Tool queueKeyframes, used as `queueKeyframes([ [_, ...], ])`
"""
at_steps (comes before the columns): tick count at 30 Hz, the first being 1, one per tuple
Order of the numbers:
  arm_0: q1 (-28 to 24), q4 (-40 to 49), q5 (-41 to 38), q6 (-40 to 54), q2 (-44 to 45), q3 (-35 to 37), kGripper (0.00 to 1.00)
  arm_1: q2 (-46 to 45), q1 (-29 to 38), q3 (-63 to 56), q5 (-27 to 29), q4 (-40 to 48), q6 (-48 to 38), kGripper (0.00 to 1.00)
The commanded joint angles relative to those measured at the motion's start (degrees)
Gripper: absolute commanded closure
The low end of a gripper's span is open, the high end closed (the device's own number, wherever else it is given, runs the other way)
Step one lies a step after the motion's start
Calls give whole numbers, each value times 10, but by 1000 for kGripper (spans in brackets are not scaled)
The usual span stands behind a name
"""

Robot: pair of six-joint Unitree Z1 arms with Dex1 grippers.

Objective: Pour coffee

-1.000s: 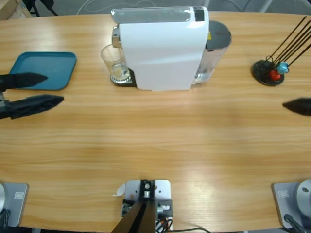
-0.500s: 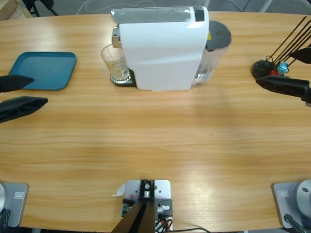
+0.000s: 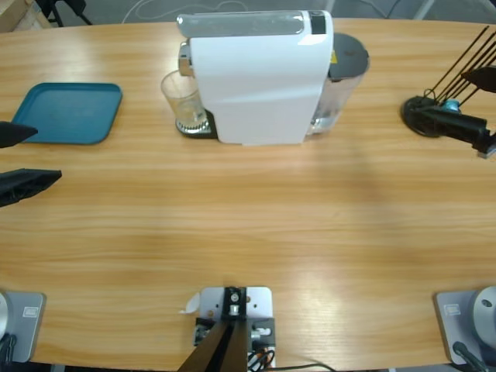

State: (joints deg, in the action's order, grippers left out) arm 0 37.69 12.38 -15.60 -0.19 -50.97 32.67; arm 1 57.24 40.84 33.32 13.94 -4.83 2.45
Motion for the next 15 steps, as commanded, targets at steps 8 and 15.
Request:
queueKeyframes([
  [8, 24, -4, 6, -4, -22, -16, 0, -30, 15, 16, -15, -41, -22, 0],
  [15, 24, -7, 6, -5, -20, -17, 0, -91, 16, 39, -78, -116, -5, 0],
])
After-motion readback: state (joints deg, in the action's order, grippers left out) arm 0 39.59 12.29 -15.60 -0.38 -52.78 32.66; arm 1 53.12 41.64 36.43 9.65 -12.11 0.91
